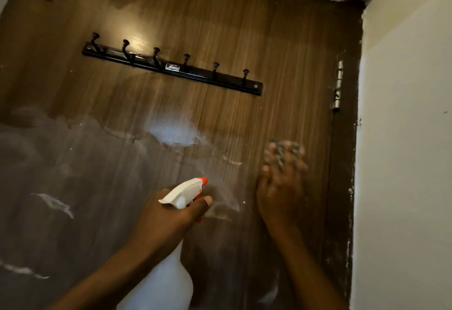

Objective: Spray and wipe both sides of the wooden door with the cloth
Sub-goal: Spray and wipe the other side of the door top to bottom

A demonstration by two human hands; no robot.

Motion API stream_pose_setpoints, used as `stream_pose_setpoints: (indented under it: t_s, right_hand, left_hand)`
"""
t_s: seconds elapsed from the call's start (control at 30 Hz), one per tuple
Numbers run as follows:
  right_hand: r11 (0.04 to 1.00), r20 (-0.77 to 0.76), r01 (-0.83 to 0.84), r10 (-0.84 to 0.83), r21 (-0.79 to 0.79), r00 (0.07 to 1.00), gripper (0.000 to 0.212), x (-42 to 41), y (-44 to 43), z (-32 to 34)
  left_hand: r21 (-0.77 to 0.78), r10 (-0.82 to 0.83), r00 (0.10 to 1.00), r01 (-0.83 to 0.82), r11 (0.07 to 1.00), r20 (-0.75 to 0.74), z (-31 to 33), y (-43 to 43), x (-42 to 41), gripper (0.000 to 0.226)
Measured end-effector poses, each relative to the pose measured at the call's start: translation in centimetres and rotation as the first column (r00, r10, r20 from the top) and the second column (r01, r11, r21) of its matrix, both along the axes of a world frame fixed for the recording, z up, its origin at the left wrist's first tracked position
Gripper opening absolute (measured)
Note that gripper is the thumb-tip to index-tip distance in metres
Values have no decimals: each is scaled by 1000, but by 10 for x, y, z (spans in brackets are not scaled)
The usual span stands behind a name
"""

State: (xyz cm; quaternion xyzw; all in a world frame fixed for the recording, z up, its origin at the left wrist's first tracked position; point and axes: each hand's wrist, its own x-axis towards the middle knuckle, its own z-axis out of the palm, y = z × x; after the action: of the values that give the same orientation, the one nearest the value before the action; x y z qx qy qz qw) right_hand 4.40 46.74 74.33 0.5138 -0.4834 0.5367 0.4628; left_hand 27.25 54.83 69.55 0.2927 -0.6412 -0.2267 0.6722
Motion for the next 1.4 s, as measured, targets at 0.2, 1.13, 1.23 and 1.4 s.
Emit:
stream_pose_setpoints:
  t_s: [0.2,1.13,1.23,1.4]
  right_hand:
    - [997,-455,35,-2,65,890,57,44,-10,-39]
    - [996,-635,30,30,84,772,54,174,-24,35]
    - [991,-795,70,51,116,604,58,187,-33,-2]
    - [994,-837,48,58,100,544,58,137,-25,-13]
  left_hand:
    - [-8,76,997,-76,997,-20,-1,1,15,44]
    - [25,247,966,-246,969,-76,-15,-12,141,44]
    - [25,269,961,-267,963,-69,-19,-13,152,59]
    - [53,301,952,-299,953,-48,-19,-10,179,65]
